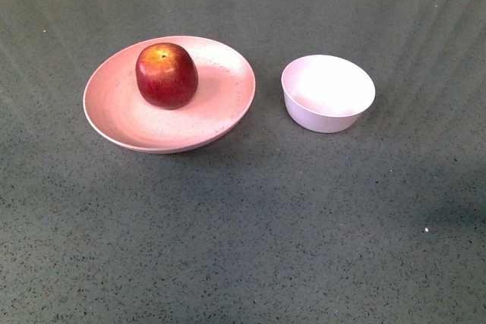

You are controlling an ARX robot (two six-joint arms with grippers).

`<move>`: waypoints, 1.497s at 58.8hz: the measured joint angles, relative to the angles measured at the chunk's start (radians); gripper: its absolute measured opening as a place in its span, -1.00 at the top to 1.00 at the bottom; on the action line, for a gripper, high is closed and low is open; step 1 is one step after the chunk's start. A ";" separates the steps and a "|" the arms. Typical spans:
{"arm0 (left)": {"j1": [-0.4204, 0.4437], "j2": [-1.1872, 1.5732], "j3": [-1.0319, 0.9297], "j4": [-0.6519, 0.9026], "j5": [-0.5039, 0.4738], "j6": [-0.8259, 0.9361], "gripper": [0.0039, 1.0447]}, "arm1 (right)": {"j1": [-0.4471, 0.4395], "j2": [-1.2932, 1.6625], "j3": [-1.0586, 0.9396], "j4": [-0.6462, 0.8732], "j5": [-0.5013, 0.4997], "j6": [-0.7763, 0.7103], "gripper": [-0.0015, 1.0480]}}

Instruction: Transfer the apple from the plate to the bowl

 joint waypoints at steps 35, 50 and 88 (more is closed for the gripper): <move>-0.250 0.702 0.278 0.439 -0.338 -0.135 -0.84 | 0.000 0.000 0.000 0.000 -0.001 0.000 -0.83; -0.289 0.839 0.365 0.460 -0.418 -0.142 -0.84 | 0.000 0.000 0.000 0.000 0.000 0.000 -0.83; -0.280 1.063 0.578 0.447 -0.581 -0.153 -0.84 | 0.000 0.000 0.000 0.000 0.000 0.000 -0.83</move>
